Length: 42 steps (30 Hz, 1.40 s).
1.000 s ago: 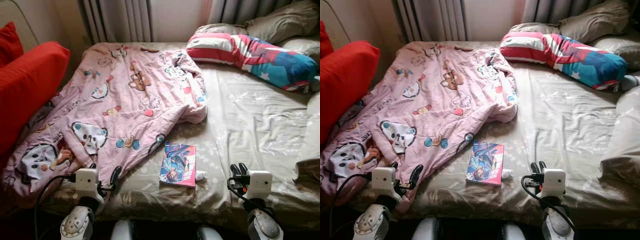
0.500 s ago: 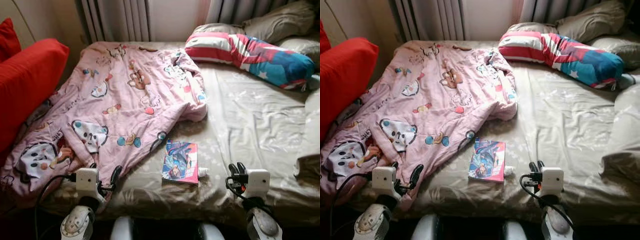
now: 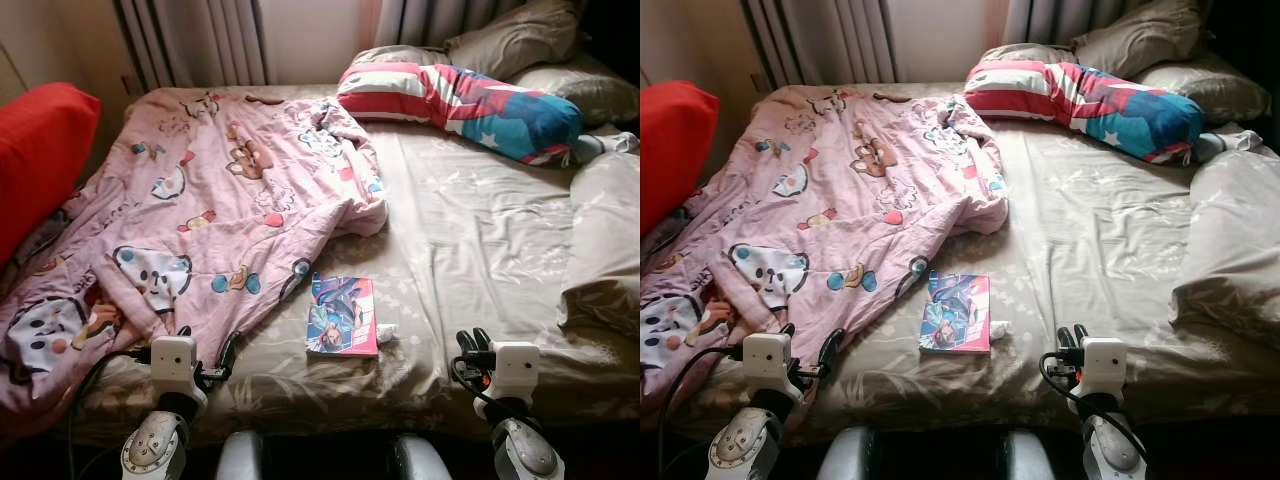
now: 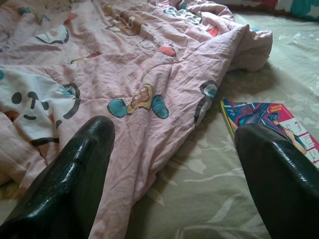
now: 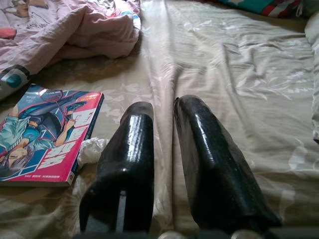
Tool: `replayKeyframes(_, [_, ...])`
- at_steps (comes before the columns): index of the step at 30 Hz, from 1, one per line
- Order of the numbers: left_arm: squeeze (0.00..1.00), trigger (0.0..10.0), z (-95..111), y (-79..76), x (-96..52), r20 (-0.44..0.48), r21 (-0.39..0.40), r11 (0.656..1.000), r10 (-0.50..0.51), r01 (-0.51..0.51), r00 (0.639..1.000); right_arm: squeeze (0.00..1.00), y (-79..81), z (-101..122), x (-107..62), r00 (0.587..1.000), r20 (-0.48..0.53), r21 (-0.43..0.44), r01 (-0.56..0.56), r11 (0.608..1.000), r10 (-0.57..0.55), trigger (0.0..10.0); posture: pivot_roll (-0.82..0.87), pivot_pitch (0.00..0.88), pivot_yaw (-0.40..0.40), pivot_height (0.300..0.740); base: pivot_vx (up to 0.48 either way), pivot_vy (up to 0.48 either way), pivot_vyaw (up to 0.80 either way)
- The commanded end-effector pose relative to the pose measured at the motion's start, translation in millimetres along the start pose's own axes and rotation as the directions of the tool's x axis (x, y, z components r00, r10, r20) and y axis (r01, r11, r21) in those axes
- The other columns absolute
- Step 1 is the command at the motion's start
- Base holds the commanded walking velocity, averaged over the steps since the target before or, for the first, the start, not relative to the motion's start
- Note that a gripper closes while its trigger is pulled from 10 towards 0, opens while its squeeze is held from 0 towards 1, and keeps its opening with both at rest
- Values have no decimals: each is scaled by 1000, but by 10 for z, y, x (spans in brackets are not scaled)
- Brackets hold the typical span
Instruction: Clean up the room
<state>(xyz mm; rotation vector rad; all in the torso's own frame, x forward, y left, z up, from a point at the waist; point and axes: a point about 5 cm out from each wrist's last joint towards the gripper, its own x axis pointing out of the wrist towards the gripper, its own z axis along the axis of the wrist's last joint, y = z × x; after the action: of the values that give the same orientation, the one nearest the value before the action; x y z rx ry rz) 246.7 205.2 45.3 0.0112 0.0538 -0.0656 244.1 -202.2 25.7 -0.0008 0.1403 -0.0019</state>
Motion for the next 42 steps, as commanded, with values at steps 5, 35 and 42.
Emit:
replayKeyframes(5, [0,10000,32,14,-10,10,-1,1000,11,-11,1000,0,7,-17,7,1000,-18,5,1,1000,-1,10000,-69,92,16,611,0,0,0])
replayKeyframes(35, [0,10000,55,-13,0,12,2,1000,8,-8,1000,0,120,-2,0,996,-3,-14,-87,996,87,10000,-59,95,13,583,0,0,133])
replayKeyframes(42, [0,10000,68,-7,23,13,5,1000,3,-3,1000,0,123,-4,13,997,-2,4,-80,997,80,10000,-60,93,16,583,0,0,177])
